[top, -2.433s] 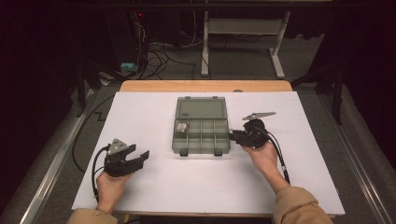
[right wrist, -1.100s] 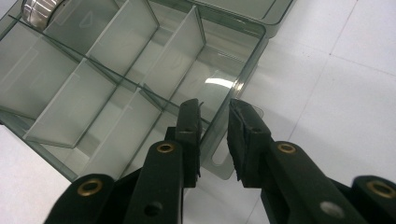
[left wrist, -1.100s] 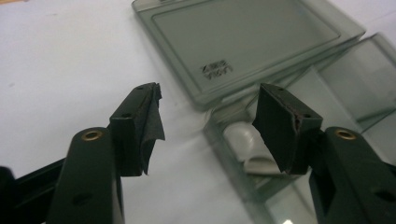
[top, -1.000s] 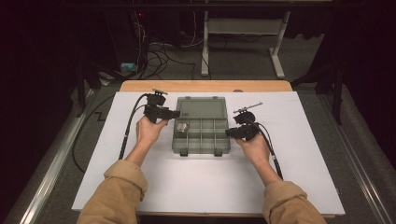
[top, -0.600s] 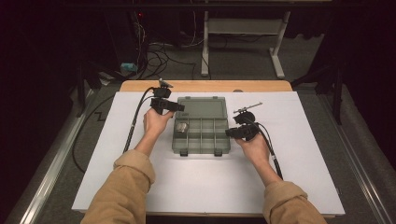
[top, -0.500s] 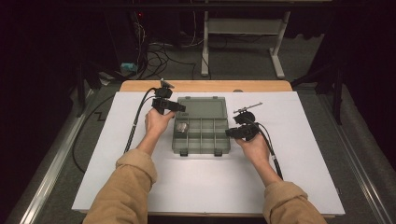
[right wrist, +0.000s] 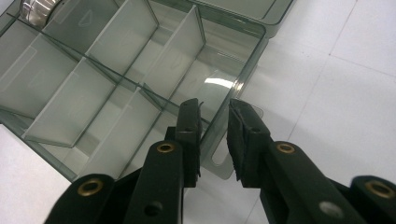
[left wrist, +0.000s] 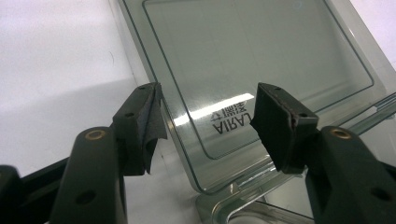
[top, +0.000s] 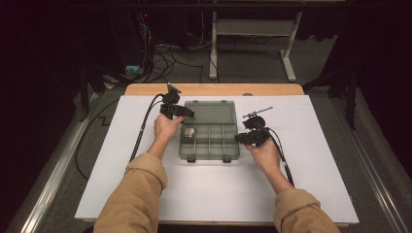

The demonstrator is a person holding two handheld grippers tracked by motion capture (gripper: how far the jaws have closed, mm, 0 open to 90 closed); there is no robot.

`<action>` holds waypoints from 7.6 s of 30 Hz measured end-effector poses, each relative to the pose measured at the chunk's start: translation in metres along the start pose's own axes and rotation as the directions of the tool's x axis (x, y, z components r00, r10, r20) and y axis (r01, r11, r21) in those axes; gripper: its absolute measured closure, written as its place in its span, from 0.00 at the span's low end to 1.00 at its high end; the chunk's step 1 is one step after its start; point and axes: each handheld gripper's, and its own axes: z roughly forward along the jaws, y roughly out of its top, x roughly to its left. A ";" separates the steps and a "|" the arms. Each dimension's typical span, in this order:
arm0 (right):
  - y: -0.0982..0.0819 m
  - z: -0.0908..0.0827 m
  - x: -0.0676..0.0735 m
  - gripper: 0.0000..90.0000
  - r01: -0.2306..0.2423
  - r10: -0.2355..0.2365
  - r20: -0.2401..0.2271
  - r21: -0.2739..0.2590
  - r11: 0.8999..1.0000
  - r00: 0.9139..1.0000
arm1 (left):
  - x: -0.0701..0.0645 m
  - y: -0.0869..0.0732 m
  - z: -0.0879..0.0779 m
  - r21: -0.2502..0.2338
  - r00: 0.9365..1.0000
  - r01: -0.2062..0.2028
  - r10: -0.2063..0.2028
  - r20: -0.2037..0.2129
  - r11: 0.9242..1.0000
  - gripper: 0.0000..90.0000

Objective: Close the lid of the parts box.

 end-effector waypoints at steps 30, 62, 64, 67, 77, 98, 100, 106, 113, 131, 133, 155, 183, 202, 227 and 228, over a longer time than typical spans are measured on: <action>0.001 0.000 0.002 0.84 0.005 -0.005 0.012 0.007 1.000 1.000 | 0.013 -0.002 0.007 0.039 0.993 0.067 -0.070 0.092 0.997 0.47; 0.000 0.000 0.005 0.84 0.007 -0.007 0.030 0.003 1.000 1.000 | -0.020 -0.017 -0.046 -0.084 0.981 -0.191 0.188 -0.039 0.978 0.69; -0.001 0.000 0.005 0.84 0.010 -0.010 0.031 0.000 1.000 0.999 | -0.020 -0.020 -0.049 -0.090 0.979 -0.203 0.201 -0.031 0.975 0.70; -0.001 0.000 0.006 0.84 0.010 -0.010 0.034 0.002 1.000 0.999 | -0.020 -0.025 -0.053 -0.094 0.977 -0.213 0.212 -0.017 0.973 0.71; -0.001 0.000 0.006 0.84 0.009 -0.009 0.039 0.000 1.000 0.999 | -0.024 -0.037 -0.062 -0.099 0.971 -0.237 0.238 -0.007 0.966 0.71; -0.003 0.000 -0.001 0.76 0.028 -0.029 -0.022 -0.021 0.999 0.999 | -0.029 -0.056 -0.068 -0.139 0.957 -0.288 0.288 -0.022 0.948 0.72; -0.002 -0.003 -0.002 0.74 0.034 -0.035 -0.038 -0.020 0.999 0.999 | -0.029 -0.058 -0.067 -0.135 0.953 -0.303 0.301 -0.033 0.943 0.72; -0.001 -0.020 -0.007 0.93 0.050 -0.054 -0.058 -0.069 0.996 0.997 | -0.030 -0.061 -0.067 -0.136 0.951 -0.308 0.306 -0.042 0.941 0.72; 0.005 -0.030 -0.005 1.00 0.048 -0.057 -0.070 -0.125 0.991 0.996 | -0.028 -0.064 -0.065 -0.115 0.951 -0.308 0.306 -0.037 0.944 0.71; 0.010 -0.034 0.003 1.00 0.064 -0.075 -0.080 -0.136 0.989 0.994 | -0.022 -0.076 -0.068 -0.064 0.960 -0.280 0.281 0.008 0.958 0.54; 0.010 -0.033 0.003 0.99 0.068 -0.079 -0.081 -0.135 0.989 0.994 | -0.020 -0.078 -0.070 -0.062 0.960 -0.276 0.279 0.031 0.959 0.59; 0.000 -0.033 0.009 0.98 0.103 -0.114 -0.097 -0.115 0.988 0.989 | -0.017 -0.097 -0.084 -0.105 0.952 -0.280 0.290 0.095 0.954 0.71; -0.015 -0.028 0.004 0.97 0.113 -0.123 -0.120 -0.085 0.990 0.985 | -0.045 -0.103 -0.106 -0.208 0.930 -0.341 0.361 0.070 0.917 0.76; -0.027 -0.037 -0.005 0.96 0.118 -0.126 -0.106 -0.081 0.990 0.986 | -0.042 -0.119 -0.098 -0.162 0.928 -0.357 0.369 0.050 0.920 0.77; -0.025 -0.046 0.018 0.97 0.189 -0.210 -0.110 -0.176 0.966 0.971 | -0.042 -0.124 -0.092 -0.152 0.928 -0.358 0.369 0.049 0.921 0.81; -0.025 -0.045 0.019 0.97 0.193 -0.213 -0.111 -0.173 0.966 0.971 | -0.042 -0.124 -0.092 -0.155 0.928 -0.359 0.370 0.044 0.920 0.81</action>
